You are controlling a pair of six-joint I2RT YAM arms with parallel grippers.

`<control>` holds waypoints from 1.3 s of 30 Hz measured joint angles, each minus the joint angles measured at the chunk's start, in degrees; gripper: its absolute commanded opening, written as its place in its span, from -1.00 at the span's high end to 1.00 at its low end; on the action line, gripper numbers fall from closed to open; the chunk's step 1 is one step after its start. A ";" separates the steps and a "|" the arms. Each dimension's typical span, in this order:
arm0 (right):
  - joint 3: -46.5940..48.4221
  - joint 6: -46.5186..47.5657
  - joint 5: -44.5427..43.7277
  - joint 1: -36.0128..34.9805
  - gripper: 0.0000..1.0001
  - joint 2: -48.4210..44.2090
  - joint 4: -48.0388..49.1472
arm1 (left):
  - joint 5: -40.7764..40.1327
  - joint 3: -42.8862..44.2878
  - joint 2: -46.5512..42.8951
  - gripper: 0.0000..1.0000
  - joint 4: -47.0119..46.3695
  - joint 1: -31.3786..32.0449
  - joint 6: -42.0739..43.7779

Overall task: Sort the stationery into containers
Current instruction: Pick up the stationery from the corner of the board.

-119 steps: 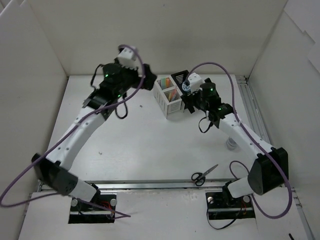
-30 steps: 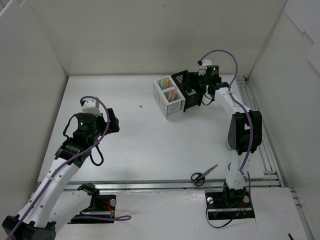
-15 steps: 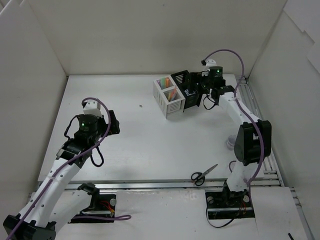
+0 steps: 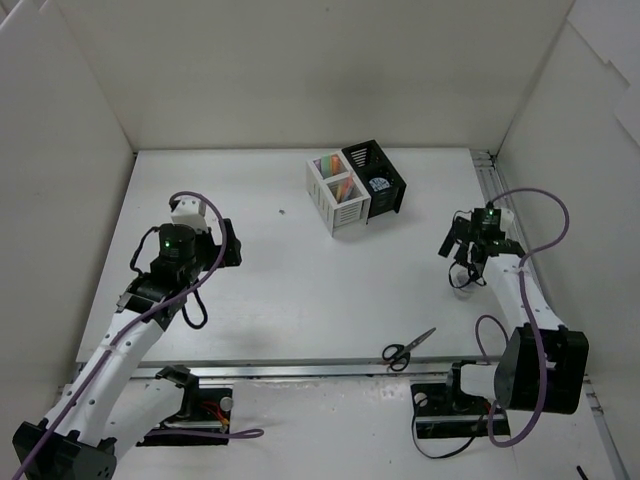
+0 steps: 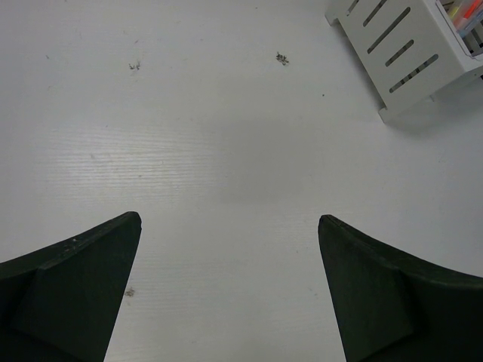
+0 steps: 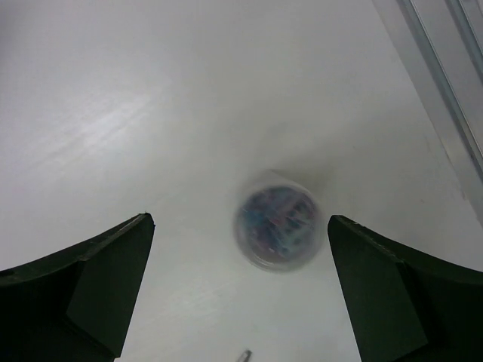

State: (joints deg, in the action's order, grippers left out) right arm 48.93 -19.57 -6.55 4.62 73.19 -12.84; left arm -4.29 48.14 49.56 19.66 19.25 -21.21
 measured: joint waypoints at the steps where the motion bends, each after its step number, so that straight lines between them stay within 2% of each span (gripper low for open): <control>1: -1.57 -0.42 -0.85 0.90 -0.96 -0.59 -1.60 | 0.26 0.00 0.20 -0.99 -0.15 -0.15 0.13; 8: -6.99 -1.64 -3.65 3.78 -0.96 -3.32 -6.54 | 1.60 -0.13 0.50 -0.99 -0.63 -0.59 1.03; 14: -6.03 -0.92 -1.57 3.98 -0.92 3.50 -6.12 | 1.79 -0.72 0.50 -0.99 -0.76 -1.11 1.16; 17: -5.31 0.07 0.33 3.98 -0.59 7.17 -5.88 | 1.81 -1.09 0.50 -0.99 -0.74 -1.33 1.18; 18: -5.16 0.35 0.72 3.98 -0.44 7.82 -5.84 | 1.79 -1.09 0.50 -0.99 -0.76 -1.40 1.18; 19: -4.98 0.63 1.09 3.98 -0.19 8.22 -5.84 | 1.77 -1.09 0.50 -0.99 -0.76 -1.53 1.18; 21: -4.76 0.96 1.60 3.98 0.07 8.35 -5.75 | 1.77 -1.09 0.50 -0.99 -0.76 -1.68 1.20; 23: -4.48 0.98 1.66 3.98 0.16 8.33 -5.60 | 1.77 -1.09 0.48 -0.99 -0.79 -1.70 1.22; 24: -4.42 1.07 1.64 3.98 0.29 8.26 -5.57 | 1.77 -1.09 0.48 -0.99 -0.81 -1.70 1.25; 27: -4.42 1.44 1.60 3.98 0.49 7.50 -5.60 | 1.84 -1.09 0.48 -0.99 -0.87 -1.70 1.25; 30: -4.33 1.79 1.49 3.98 0.56 6.45 -5.62 | 1.92 -1.09 0.48 -0.99 -0.92 -1.70 1.27; 35: -3.02 3.63 2.10 3.08 0.58 4.63 -5.99 | 1.97 -1.09 0.48 -0.99 -1.03 -1.70 1.27; 39: 4.09 6.45 2.67 -2.43 0.58 3.52 -7.67 | 2.51 -1.09 0.46 -0.99 -1.07 -1.70 1.29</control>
State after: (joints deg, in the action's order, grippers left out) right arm 53.01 -13.13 -3.88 2.20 76.71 -20.51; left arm -1.78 47.05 50.02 18.59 17.54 -19.92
